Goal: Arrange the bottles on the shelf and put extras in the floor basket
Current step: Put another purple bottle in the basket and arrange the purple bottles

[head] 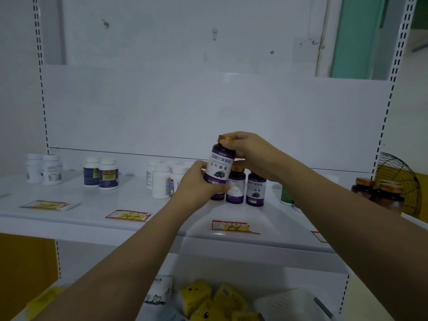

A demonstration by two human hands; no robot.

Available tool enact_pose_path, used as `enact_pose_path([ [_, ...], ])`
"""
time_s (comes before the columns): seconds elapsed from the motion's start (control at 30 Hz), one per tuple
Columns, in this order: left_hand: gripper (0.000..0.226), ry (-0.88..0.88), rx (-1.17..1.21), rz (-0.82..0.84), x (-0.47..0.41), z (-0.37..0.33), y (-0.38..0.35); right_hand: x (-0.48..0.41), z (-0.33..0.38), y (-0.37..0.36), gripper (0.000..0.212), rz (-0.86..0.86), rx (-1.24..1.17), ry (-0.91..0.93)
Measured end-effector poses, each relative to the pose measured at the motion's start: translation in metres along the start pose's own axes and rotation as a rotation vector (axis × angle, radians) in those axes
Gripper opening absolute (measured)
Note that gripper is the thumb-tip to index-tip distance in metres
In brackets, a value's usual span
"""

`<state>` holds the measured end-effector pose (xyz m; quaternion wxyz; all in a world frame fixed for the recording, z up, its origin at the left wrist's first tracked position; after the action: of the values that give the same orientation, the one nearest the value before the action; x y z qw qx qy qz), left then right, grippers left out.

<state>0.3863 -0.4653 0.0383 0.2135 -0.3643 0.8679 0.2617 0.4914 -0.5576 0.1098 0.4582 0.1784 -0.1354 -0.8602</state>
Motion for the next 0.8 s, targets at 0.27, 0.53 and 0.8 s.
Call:
enact_pose_path([
  [0.27,0.063,-0.004,-0.416,-0.403,0.009,-0.003,0.008,-0.001,0.018,-0.040,0.070,-0.129,0.055,0.096],
  [0.53,0.074,0.007,-0.810,-0.235,0.024,-0.004,0.043,0.010,0.029,-0.070,0.046,-0.162,0.292,0.327],
  [0.8,0.064,0.128,-1.164,-0.111,0.061,-0.002,0.131,-0.006,0.064,-0.137,0.048,-0.085,0.435,0.511],
])
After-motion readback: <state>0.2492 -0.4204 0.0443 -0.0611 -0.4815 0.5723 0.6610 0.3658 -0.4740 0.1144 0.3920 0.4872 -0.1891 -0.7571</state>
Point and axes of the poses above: each hand's wrist, its own x-axis away from the middle knuckle, its own y-axis out of the back of the hand, z = x × y, the point moved 1 cm from there along -x, towards the middle knuckle, and after that the axes turned 10 degrees about -y, right-handed, at the moved point
